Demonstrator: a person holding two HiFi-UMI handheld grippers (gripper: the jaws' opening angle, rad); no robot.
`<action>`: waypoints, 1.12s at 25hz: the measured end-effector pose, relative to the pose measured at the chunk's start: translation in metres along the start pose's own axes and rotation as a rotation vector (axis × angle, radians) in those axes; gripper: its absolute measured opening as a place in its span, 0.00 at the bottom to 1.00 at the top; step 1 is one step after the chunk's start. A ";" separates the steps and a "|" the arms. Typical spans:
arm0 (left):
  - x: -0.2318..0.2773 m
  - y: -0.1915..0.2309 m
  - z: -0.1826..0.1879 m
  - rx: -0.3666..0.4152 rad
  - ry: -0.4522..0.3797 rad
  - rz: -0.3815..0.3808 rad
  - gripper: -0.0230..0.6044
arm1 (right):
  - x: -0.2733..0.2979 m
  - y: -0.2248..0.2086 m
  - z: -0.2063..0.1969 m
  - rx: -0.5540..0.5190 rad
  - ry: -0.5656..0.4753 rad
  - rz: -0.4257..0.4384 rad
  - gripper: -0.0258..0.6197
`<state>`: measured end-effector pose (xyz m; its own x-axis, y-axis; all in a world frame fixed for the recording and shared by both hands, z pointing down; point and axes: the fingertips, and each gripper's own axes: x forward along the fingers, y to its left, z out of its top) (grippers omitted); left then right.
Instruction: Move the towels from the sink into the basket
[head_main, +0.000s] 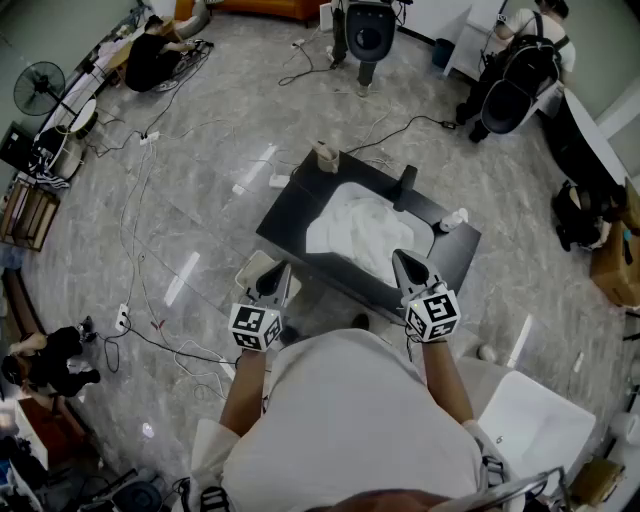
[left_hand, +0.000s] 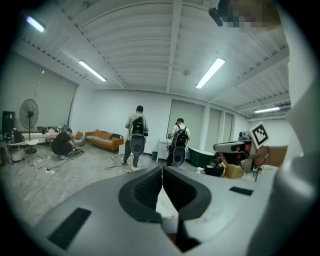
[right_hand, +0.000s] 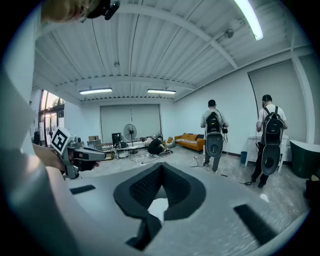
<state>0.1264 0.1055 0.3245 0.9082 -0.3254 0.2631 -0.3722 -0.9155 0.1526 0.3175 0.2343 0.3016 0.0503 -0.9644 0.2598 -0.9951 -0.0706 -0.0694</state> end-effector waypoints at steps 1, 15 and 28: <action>0.001 0.000 0.000 0.001 0.000 -0.002 0.05 | 0.001 0.000 0.000 0.001 -0.001 0.000 0.03; 0.007 0.004 -0.006 -0.006 0.021 -0.005 0.05 | 0.009 -0.013 -0.004 0.021 0.006 -0.018 0.03; 0.041 0.000 -0.042 -0.067 0.088 0.007 0.05 | 0.061 -0.067 -0.069 -0.016 0.183 0.028 0.14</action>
<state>0.1556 0.1018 0.3753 0.8862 -0.3075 0.3465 -0.3935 -0.8944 0.2128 0.3817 0.1983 0.3890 0.0080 -0.9031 0.4294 -0.9972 -0.0393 -0.0641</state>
